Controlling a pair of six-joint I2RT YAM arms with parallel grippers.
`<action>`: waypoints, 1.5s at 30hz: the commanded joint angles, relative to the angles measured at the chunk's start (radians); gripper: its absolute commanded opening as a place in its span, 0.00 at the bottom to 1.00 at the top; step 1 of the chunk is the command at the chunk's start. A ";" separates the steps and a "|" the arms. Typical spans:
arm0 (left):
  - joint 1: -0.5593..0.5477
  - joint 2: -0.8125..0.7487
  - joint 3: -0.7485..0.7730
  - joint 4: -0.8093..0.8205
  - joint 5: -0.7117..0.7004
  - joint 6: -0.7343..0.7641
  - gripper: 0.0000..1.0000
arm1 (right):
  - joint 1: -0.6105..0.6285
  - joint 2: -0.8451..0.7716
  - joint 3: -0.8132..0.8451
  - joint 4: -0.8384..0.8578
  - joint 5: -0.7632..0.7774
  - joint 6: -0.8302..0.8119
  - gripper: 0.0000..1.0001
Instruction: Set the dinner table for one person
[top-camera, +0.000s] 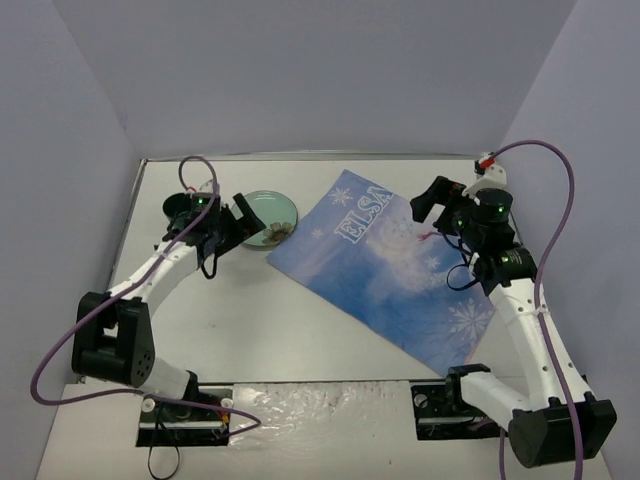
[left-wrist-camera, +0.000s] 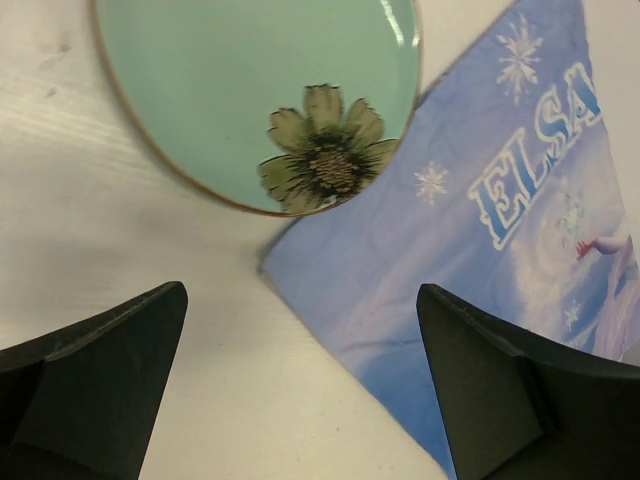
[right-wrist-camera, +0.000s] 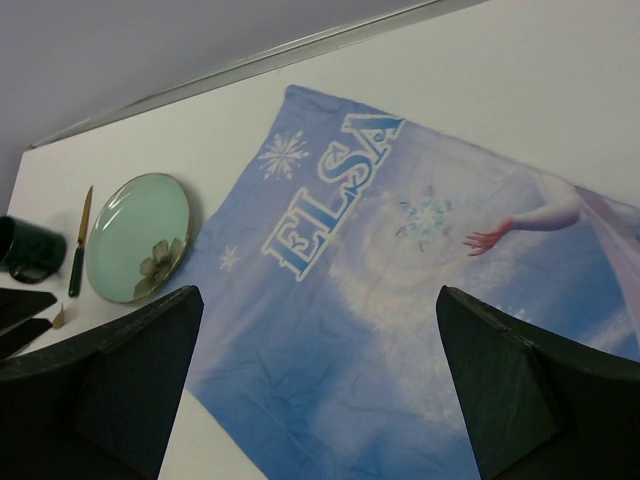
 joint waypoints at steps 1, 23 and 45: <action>0.042 -0.073 -0.069 0.233 -0.060 -0.089 0.97 | 0.044 -0.066 -0.024 0.124 -0.051 -0.024 1.00; 0.171 0.352 -0.134 0.646 0.121 -0.216 0.70 | 0.086 -0.197 -0.138 0.180 -0.168 -0.034 1.00; 0.148 0.418 -0.104 0.651 0.098 -0.228 0.00 | 0.088 -0.192 -0.149 0.180 -0.140 -0.086 1.00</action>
